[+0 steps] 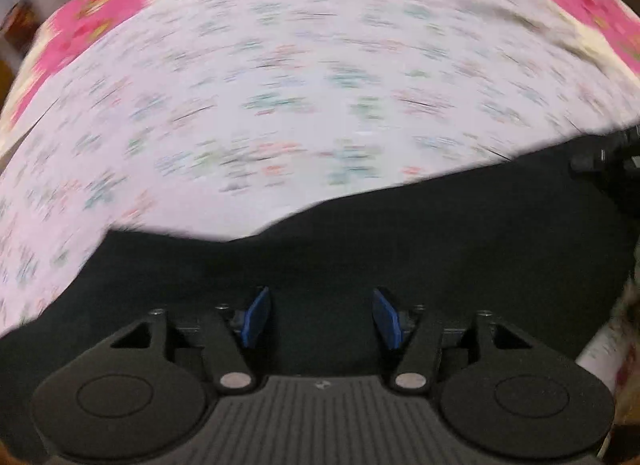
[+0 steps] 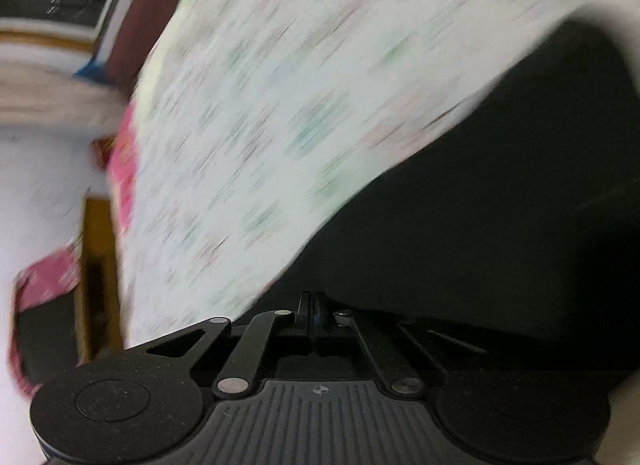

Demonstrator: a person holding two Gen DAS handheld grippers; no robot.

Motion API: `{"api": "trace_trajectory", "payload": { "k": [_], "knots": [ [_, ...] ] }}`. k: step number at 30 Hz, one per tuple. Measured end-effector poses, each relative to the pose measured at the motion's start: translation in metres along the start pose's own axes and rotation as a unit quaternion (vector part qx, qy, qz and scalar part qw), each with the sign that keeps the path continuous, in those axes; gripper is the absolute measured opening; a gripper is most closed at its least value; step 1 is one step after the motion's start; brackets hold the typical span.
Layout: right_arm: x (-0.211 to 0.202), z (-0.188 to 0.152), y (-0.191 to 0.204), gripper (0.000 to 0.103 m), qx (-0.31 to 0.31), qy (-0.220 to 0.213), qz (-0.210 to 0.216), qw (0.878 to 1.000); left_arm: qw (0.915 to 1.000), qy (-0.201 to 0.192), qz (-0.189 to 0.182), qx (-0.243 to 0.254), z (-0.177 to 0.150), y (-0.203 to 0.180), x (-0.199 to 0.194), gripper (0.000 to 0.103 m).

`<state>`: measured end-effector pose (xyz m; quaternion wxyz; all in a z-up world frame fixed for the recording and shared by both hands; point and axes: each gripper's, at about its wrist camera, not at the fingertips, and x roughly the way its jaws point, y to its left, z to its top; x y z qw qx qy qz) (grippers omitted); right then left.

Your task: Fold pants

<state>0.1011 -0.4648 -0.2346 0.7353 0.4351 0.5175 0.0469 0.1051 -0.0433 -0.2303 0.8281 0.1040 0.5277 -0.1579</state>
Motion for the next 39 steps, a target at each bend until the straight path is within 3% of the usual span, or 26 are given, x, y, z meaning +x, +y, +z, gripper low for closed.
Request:
{"api": "trace_trajectory", "payload": {
  "k": [4,6,9,11,17,20,24,30,33,39],
  "knots": [
    [-0.036,-0.001,-0.042,0.000,0.034,-0.057,-0.062,0.996,0.9991,0.004,-0.031,0.029,0.009,-0.032,0.007,0.066],
    [-0.057,-0.002,-0.054,0.000,0.037,-0.072,-0.079,0.994,0.9981,0.003,-0.026,0.056,0.012,-0.055,0.013,0.070],
    [-0.080,0.000,-0.056,0.012,0.003,-0.100,-0.108,0.989,0.9949,-0.007,-0.032,0.096,0.021,-0.080,0.013,0.070],
    [-0.088,-0.002,-0.058,0.022,-0.006,-0.119,-0.101,0.988,0.9933,-0.012,-0.043,0.107,0.028,-0.091,0.011,0.070],
    [-0.098,-0.006,-0.069,0.023,0.015,-0.141,-0.091,0.986,0.9871,-0.020,-0.056,0.149,0.039,-0.120,0.003,0.070],
    [-0.095,-0.015,-0.052,0.024,0.005,-0.143,-0.086,0.986,0.9808,-0.019,-0.069,0.181,0.036,-0.132,0.001,0.070],
    [-0.086,-0.040,-0.046,0.028,0.022,-0.126,-0.077,0.989,0.9733,-0.001,-0.092,0.210,0.028,-0.147,0.003,0.070],
    [-0.078,-0.054,-0.062,0.029,0.073,-0.139,-0.067,0.985,0.9616,0.022,-0.109,0.251,0.023,-0.164,0.013,0.071],
    [-0.075,-0.052,-0.070,0.029,0.103,-0.147,-0.034,0.983,0.9642,0.024,-0.114,0.239,0.029,-0.164,0.016,0.071],
    [-0.072,-0.047,-0.073,0.029,0.107,-0.156,-0.034,0.981,0.9673,0.021,-0.109,0.228,0.033,-0.162,0.016,0.071]
  ]
}}
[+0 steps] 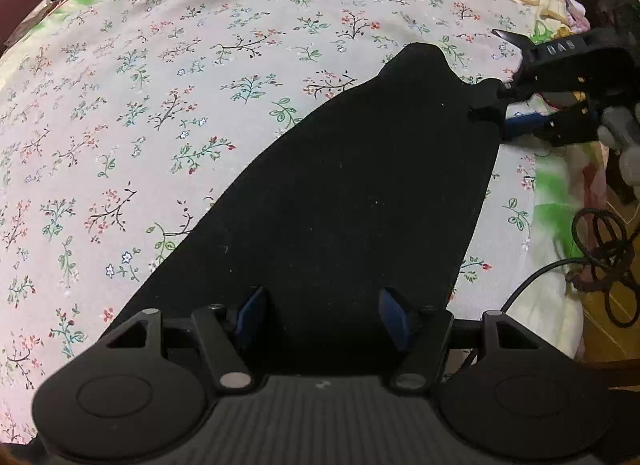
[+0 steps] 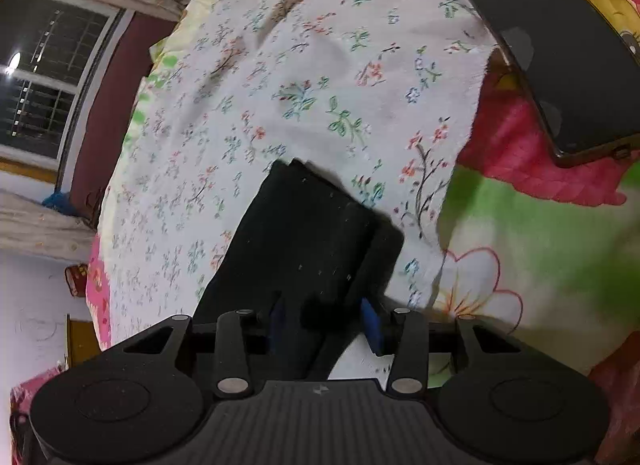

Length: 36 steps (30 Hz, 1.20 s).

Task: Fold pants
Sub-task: 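Grasp the black pants edge with the right tool and lift it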

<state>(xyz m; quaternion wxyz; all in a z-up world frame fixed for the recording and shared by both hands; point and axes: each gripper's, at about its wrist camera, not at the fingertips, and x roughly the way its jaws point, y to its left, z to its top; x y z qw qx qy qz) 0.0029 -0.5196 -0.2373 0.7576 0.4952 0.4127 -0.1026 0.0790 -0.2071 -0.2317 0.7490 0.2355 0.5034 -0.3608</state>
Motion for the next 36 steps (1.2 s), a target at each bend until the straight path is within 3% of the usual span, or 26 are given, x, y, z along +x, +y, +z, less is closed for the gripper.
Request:
{"api": "trace_trajectory", "payload": {
  "k": [8,12,15,20,25,30,34,36],
  "knots": [
    [0.020,0.008,0.000,0.030,0.011,-0.006,0.011,1.000,0.9996,-0.016,-0.012,-0.017,0.001,-0.011,-0.002,0.071],
    [0.024,0.009,-0.003,0.003,0.020,0.005,0.021,1.000,0.9993,-0.029,-0.014,-0.017,0.003,-0.017,-0.001,0.071],
    [0.021,0.009,-0.005,0.000,0.029,0.003,0.028,0.999,0.9990,-0.044,-0.004,-0.003,0.010,-0.025,0.001,0.071],
    [0.015,0.011,0.005,0.000,-0.002,0.004,0.051,0.999,0.9996,-0.027,0.006,-0.010,0.002,-0.015,0.002,0.070],
    [0.025,0.010,-0.002,0.009,0.011,0.021,0.047,0.999,0.9963,-0.035,0.015,-0.077,0.003,0.000,-0.004,0.066],
    [0.028,0.010,-0.003,0.014,0.012,0.015,0.052,0.998,0.9930,-0.048,0.026,-0.105,0.000,0.009,-0.012,0.066],
    [0.029,0.013,0.001,0.000,0.001,0.013,0.047,0.999,0.9916,-0.020,0.057,-0.114,-0.012,0.018,-0.006,0.066],
    [0.027,0.015,0.006,0.000,-0.021,0.015,0.043,0.999,0.9907,-0.009,0.060,-0.122,-0.019,0.021,-0.003,0.066]
  ]
}}
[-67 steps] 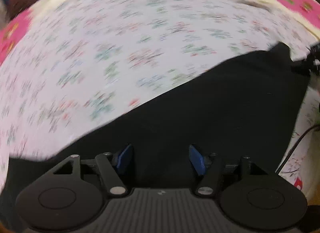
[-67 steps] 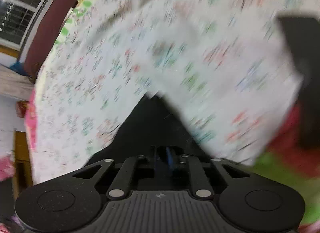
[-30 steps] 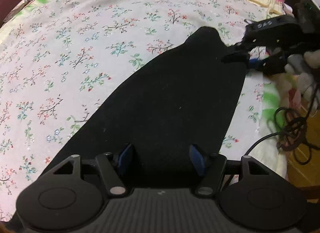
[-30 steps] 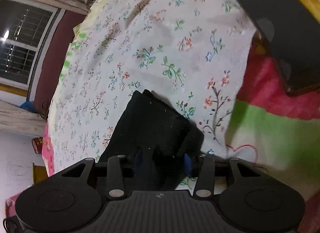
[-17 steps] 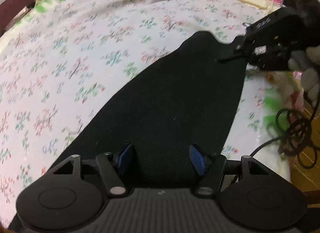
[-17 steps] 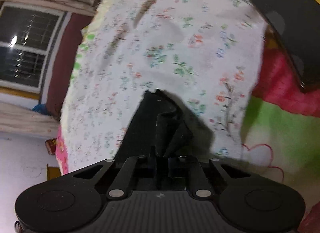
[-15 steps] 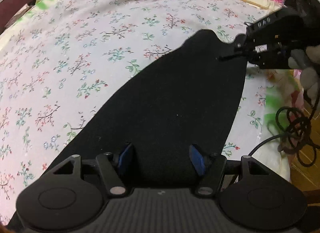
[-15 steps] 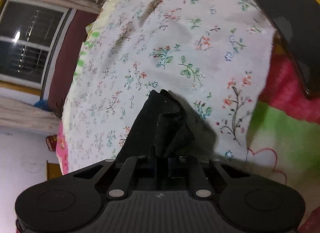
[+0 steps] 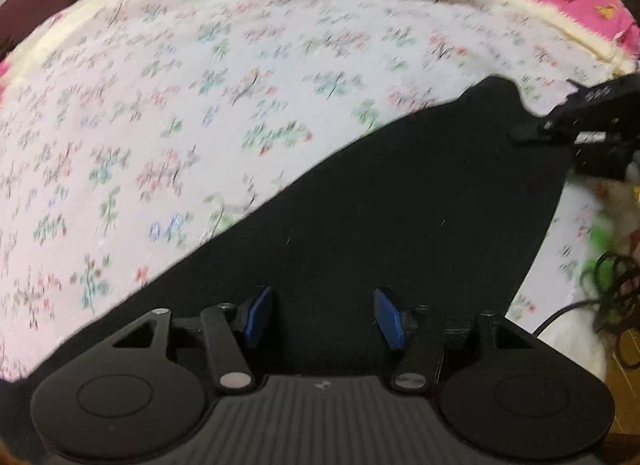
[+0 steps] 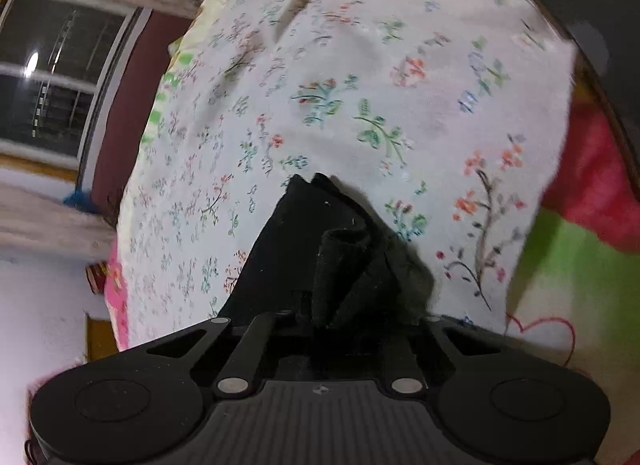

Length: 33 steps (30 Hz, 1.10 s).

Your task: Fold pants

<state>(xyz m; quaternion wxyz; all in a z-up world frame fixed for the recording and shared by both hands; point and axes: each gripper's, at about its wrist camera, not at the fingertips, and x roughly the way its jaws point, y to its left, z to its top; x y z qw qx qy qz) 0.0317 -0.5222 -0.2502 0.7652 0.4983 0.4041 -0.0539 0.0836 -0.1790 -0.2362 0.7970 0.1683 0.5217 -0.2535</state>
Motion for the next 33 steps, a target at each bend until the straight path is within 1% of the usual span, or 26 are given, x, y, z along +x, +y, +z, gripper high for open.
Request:
{"api": "trace_trajectory", "payload": {
  "k": [3,6,8,10,12,16,19,23,25,28,29,31,33],
  "knots": [
    [-0.004,0.002,0.004,0.000,-0.005,0.000,0.011,1.000,1.0000,0.006,0.003,0.000,-0.005,-0.003,0.004,0.066],
    [-0.011,0.000,0.017,0.000,-0.020,-0.008,0.031,0.999,1.0000,0.006,0.004,0.001,-0.005,-0.005,0.005,0.066],
    [-0.015,-0.001,0.029,0.000,-0.036,-0.010,0.043,0.998,1.0000,0.005,0.000,0.001,-0.006,-0.003,0.005,0.066],
    [-0.018,-0.002,0.040,0.000,-0.051,-0.015,0.047,0.997,1.0000,0.002,-0.006,0.003,-0.007,-0.001,0.004,0.066],
    [-0.019,-0.003,0.048,0.000,-0.051,-0.018,0.054,0.997,0.9999,-0.001,-0.010,0.003,-0.009,0.001,0.001,0.066],
    [-0.019,-0.004,0.071,0.000,-0.074,-0.011,0.069,0.995,0.9992,0.000,-0.016,-0.037,-0.024,0.013,-0.008,0.066],
    [-0.018,-0.008,0.095,0.000,-0.107,0.006,0.087,0.990,0.9986,-0.003,-0.017,-0.049,-0.036,0.020,-0.012,0.066],
    [-0.007,-0.024,0.141,0.000,-0.174,0.054,0.121,0.976,0.9970,-0.014,-0.019,-0.073,-0.045,0.027,-0.016,0.066],
    [0.003,-0.035,0.160,0.000,-0.194,0.082,0.138,0.968,0.9962,-0.021,-0.018,-0.082,-0.050,0.030,-0.020,0.066],
    [0.022,-0.058,0.188,0.000,-0.213,0.130,0.167,0.954,0.9943,-0.029,-0.013,-0.102,-0.063,0.038,-0.030,0.066],
    [0.030,-0.069,0.199,0.000,-0.224,0.148,0.175,0.947,0.9933,-0.031,-0.011,-0.111,-0.069,0.043,-0.034,0.066],
    [0.044,-0.088,0.214,0.000,-0.240,0.178,0.184,0.936,0.9913,-0.035,-0.001,-0.127,-0.081,0.053,-0.042,0.066],
    [0.060,-0.111,0.226,0.000,-0.257,0.210,0.183,0.926,0.9891,-0.035,0.011,-0.143,-0.096,0.066,-0.051,0.066]
  ]
}}
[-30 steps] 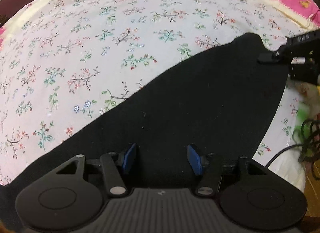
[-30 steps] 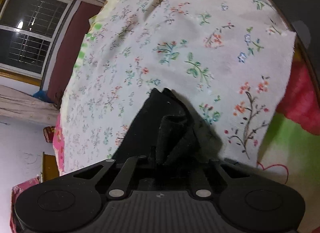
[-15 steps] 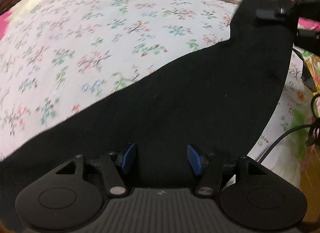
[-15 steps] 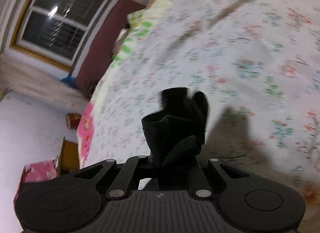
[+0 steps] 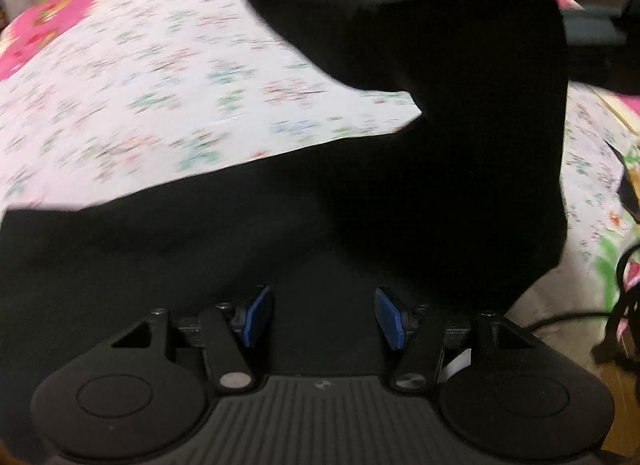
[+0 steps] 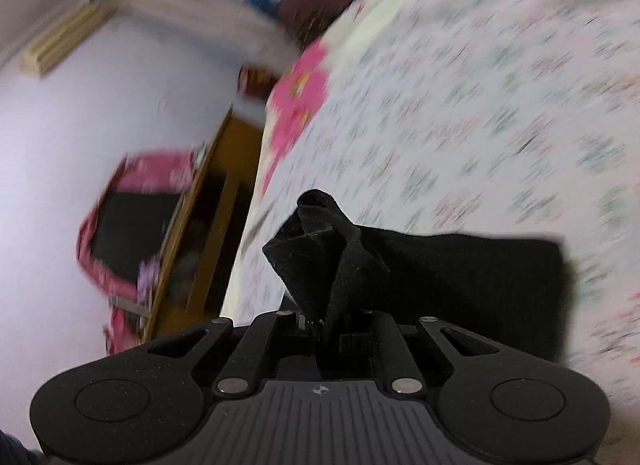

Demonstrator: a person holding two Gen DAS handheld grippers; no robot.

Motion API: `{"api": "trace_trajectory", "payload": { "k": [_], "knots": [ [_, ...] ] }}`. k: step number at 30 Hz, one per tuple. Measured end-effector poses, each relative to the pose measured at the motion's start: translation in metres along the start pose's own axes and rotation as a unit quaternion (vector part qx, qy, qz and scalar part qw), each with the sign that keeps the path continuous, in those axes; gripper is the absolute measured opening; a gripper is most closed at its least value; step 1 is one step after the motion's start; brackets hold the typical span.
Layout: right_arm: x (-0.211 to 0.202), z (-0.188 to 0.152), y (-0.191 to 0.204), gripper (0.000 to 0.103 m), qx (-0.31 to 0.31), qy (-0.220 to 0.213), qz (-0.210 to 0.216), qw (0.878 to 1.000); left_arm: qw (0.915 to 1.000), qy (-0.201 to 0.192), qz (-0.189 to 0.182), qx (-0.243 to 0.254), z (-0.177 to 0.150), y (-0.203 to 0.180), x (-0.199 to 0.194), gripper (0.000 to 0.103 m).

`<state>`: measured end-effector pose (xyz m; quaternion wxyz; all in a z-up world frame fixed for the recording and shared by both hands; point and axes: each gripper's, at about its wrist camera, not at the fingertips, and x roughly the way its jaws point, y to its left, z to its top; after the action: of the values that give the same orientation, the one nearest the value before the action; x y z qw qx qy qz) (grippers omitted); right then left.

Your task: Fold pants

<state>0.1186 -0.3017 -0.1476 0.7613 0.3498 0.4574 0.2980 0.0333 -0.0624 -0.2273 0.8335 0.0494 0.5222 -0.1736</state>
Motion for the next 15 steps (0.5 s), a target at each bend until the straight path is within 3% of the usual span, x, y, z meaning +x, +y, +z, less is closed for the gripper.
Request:
{"api": "trace_trajectory", "payload": {
  "k": [6,15],
  "knots": [
    [0.062,-0.021,0.024,0.000,-0.035,0.073,-0.013,0.997,0.9985,-0.002,0.033,-0.042,-0.037,0.051,-0.030,0.066],
    [0.108,-0.061,0.042,0.000,-0.076,0.116,-0.074,0.988,0.9958,-0.006,0.040,-0.082,-0.075,0.096,-0.054,0.066]
  ]
}}
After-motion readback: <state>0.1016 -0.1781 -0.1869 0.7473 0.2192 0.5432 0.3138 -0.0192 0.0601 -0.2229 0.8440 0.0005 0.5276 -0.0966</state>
